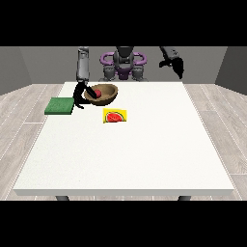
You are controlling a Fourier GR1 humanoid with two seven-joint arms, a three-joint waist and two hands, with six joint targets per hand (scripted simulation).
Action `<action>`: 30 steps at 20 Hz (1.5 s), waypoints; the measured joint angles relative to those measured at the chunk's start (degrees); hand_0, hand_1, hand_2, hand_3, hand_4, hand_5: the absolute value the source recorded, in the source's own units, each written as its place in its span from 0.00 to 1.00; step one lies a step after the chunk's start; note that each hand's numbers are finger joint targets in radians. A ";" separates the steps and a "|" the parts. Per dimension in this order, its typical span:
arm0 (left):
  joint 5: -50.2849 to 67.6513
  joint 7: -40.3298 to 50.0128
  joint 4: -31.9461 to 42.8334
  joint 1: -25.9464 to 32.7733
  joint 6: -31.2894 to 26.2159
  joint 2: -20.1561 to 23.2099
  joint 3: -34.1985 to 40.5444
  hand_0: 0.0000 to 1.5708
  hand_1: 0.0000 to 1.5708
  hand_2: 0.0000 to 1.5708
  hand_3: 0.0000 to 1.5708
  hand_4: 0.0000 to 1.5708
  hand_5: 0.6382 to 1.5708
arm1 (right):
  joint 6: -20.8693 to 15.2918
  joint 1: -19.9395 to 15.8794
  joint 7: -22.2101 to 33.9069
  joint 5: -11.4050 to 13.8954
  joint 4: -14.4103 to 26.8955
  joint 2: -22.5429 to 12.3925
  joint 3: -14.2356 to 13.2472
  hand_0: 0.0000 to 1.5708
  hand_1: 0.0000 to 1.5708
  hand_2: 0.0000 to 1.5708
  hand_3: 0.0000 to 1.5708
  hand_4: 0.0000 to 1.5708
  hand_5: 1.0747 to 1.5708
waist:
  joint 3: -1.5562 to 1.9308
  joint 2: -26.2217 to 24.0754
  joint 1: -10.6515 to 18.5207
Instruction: Pick the cup and pour the ball into the bowl, then pick the bowl and place it on the pad
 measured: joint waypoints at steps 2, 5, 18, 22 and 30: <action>0.19 0.01 1.83 1.69 0.44 -0.01 0.83 0.00 0.00 0.00 0.00 0.62 0.84 | -0.21 -0.26 7.00 1.57 -0.11 -0.18 1.84 1.00 1.00 1.00 0.62 0.52 0.98 | 0.56 -3.16 -1.85; 1.42 -0.63 5.56 3.73 -0.05 1.68 3.63 0.00 0.00 0.00 0.00 0.64 0.83 | 1.15 -1.94 17.12 3.69 -2.19 -0.59 4.96 1.00 1.00 1.00 0.57 0.51 0.99 | 1.04 -7.22 -5.99; 2.85 -2.88 6.66 7.39 -0.80 3.51 6.63 0.00 0.00 0.00 0.00 0.70 0.87 | 13.35 -3.62 29.35 0.35 -9.91 -11.98 1.01 1.00 1.00 1.00 0.14 0.56 1.00 | 1.59 -7.95 -10.37; 4.75 -2.80 5.05 4.69 -3.41 5.44 7.82 0.00 0.00 0.00 0.00 0.82 0.94 | 14.60 -6.30 28.25 -0.90 -8.15 -16.40 -2.67 1.00 1.00 1.00 0.00 0.57 1.00 | 1.60 -3.81 -7.80; 14.85 -4.89 7.18 1.89 -14.57 19.14 19.81 0.00 0.00 0.00 0.00 0.82 1.00 | 15.74 -5.58 20.29 -4.16 -5.21 -21.35 -8.91 1.00 1.00 1.00 0.00 0.51 1.00 | 1.62 3.10 -4.46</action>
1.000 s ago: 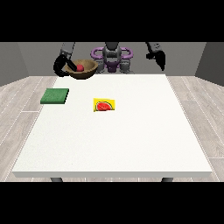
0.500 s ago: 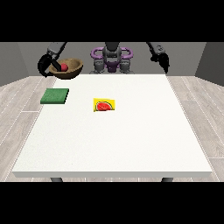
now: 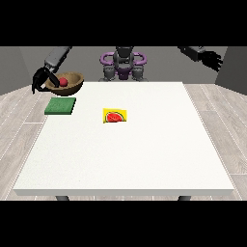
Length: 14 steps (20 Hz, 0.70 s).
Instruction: Pick the cup and pour the ball into the bowl, then pick the bowl and place it on the pad
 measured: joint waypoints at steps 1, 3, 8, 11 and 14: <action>0.91 -0.19 0.68 -0.30 -0.83 1.35 1.27 0.00 0.00 0.00 0.00 0.81 1.00 | -0.11 -0.02 -1.12 -0.08 0.25 -0.19 -0.35 1.00 1.00 1.00 0.00 0.51 0.99 | 0.00 0.61 0.02; 2.65 -1.72 3.52 -0.91 -3.07 4.49 4.12 0.00 0.00 0.00 0.00 0.78 1.00 | -0.12 -0.41 -2.45 -0.62 0.12 -0.16 -0.95 1.00 1.00 1.00 0.00 0.51 0.99 | -0.02 2.47 -0.38; 5.36 -3.49 6.72 -1.20 -7.76 9.11 7.29 0.00 0.00 0.00 0.00 0.75 0.99 | -1.42 -1.99 -4.68 -1.26 2.85 -0.55 -2.65 1.00 1.00 1.00 0.16 0.35 0.98 | 0.00 4.87 0.53; 6.32 -3.67 7.86 -2.21 -8.57 10.92 8.53 0.00 0.00 0.00 0.00 0.76 0.99 | -2.35 -3.30 -3.97 -1.96 4.34 -2.96 -4.57 0.78 0.78 0.90 0.83 0.00 0.96 | 0.01 6.40 0.06; 6.93 -4.70 8.32 -2.03 -9.43 11.88 9.32 0.00 0.00 0.00 0.00 0.75 0.98 | -2.55 -3.65 -4.70 -2.00 6.88 -4.35 -5.46 0.39 0.39 0.43 0.67 0.00 0.90 | 0.00 7.60 0.28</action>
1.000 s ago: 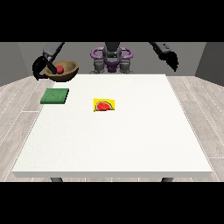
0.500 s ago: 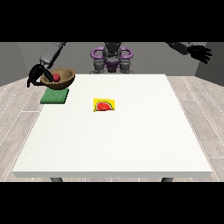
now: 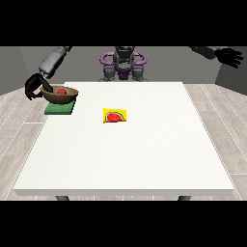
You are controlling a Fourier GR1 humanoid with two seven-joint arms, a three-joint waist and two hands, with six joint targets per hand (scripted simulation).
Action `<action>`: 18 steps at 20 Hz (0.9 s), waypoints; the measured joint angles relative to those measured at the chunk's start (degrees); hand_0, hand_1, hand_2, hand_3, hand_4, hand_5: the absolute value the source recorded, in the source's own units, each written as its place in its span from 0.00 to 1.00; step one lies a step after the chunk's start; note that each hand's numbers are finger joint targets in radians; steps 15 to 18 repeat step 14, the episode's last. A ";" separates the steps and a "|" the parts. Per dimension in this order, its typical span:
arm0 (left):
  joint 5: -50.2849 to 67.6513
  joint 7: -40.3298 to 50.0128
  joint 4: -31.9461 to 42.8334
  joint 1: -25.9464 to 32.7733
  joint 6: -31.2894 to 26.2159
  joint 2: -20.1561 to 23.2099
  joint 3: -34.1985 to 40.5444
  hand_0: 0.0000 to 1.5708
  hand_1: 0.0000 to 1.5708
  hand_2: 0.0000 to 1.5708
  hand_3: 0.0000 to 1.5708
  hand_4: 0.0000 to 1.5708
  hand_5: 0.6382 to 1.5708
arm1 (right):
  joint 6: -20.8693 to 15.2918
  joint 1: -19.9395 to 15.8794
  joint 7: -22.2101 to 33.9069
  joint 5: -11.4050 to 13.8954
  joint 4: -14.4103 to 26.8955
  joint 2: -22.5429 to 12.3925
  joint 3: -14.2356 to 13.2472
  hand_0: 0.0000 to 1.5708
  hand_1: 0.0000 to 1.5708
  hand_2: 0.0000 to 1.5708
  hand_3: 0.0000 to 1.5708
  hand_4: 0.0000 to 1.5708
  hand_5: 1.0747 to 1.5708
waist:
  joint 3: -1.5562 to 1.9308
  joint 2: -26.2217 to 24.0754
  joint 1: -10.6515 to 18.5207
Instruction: Pick the cup and pour the ball into the bowl, then pick the bowl and place it on the pad
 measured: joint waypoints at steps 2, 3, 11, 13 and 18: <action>0.02 0.27 -0.76 0.12 0.22 -0.16 -0.31 0.00 0.00 0.00 0.00 0.75 0.98 | 0.94 -0.85 -0.14 -0.27 1.90 -0.56 -0.24 0.20 0.20 0.31 0.46 0.00 0.85 | 0.02 0.10 0.25; -0.28 -0.51 -0.56 0.70 0.06 -0.58 -0.55 0.00 0.00 0.00 0.00 0.75 0.98 | 0.88 -1.07 0.33 -0.21 2.23 -0.31 -0.03 0.00 0.00 0.27 0.41 0.00 0.78 | 0.01 -0.27 0.44; -1.89 6.22 -7.01 0.21 4.01 -6.21 -6.63 0.00 0.00 0.00 0.00 0.57 0.99 | 3.82 -4.23 3.77 0.53 5.78 -1.85 1.48 0.00 0.00 0.00 0.00 0.00 0.57 | 0.08 -6.52 0.35; -2.58 9.04 -8.44 0.66 5.28 -8.51 -8.88 0.00 0.00 0.00 0.00 0.57 0.99 | 5.43 -5.12 6.39 0.85 5.62 -2.55 2.37 0.00 0.00 0.00 0.00 0.26 0.62 | 0.07 -10.77 0.09; -3.10 9.93 -8.59 1.19 5.95 -9.64 -9.83 0.00 0.00 0.00 0.00 0.57 0.99 | 6.06 -5.46 6.71 0.74 4.95 -1.77 2.83 0.00 0.00 0.00 0.00 0.30 0.72 | 0.04 -12.77 -0.34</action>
